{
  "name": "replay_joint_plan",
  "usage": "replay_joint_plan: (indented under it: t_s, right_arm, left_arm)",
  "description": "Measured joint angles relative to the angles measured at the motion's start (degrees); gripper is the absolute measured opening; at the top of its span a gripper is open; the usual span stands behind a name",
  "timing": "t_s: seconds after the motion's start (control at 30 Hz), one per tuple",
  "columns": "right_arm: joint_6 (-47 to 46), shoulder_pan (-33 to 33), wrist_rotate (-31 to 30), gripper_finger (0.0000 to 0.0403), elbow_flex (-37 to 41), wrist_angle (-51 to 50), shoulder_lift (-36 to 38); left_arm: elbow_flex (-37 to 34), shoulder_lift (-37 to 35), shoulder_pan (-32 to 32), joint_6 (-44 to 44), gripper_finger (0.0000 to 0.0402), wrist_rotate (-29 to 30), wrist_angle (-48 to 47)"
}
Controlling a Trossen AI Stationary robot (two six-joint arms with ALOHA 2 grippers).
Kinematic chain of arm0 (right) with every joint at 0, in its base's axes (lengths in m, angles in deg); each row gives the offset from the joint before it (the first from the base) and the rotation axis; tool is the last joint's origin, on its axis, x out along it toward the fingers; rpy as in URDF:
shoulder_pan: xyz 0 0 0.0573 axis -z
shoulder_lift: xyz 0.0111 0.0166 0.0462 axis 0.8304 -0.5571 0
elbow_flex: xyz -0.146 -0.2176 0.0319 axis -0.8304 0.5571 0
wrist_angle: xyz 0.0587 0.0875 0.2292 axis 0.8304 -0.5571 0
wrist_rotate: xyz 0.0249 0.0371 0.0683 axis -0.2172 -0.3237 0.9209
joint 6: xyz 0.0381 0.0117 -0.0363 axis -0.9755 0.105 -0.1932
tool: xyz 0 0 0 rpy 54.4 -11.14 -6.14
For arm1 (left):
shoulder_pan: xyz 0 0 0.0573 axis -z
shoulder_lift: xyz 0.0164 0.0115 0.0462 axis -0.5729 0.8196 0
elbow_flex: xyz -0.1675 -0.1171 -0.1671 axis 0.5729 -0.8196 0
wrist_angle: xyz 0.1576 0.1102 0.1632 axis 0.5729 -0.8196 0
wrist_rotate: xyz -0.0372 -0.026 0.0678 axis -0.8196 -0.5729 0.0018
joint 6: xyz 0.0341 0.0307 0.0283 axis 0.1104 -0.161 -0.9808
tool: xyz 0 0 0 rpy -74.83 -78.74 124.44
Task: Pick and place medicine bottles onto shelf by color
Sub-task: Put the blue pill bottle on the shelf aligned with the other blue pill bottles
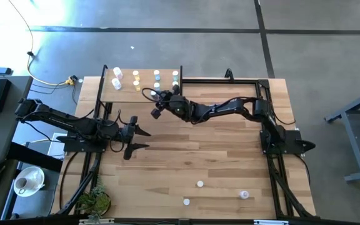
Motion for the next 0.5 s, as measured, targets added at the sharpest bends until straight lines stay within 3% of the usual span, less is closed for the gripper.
replay_joint_plan:
  t_s: [0.5]
  right_arm:
    - [0.2, 0.0, -1.0, 0.0140, 0.1, -0.3, 0.0]
  left_arm:
    - [0.0, 0.0, 0.0, 0.0, 0.0220, 0.0, 0.0]
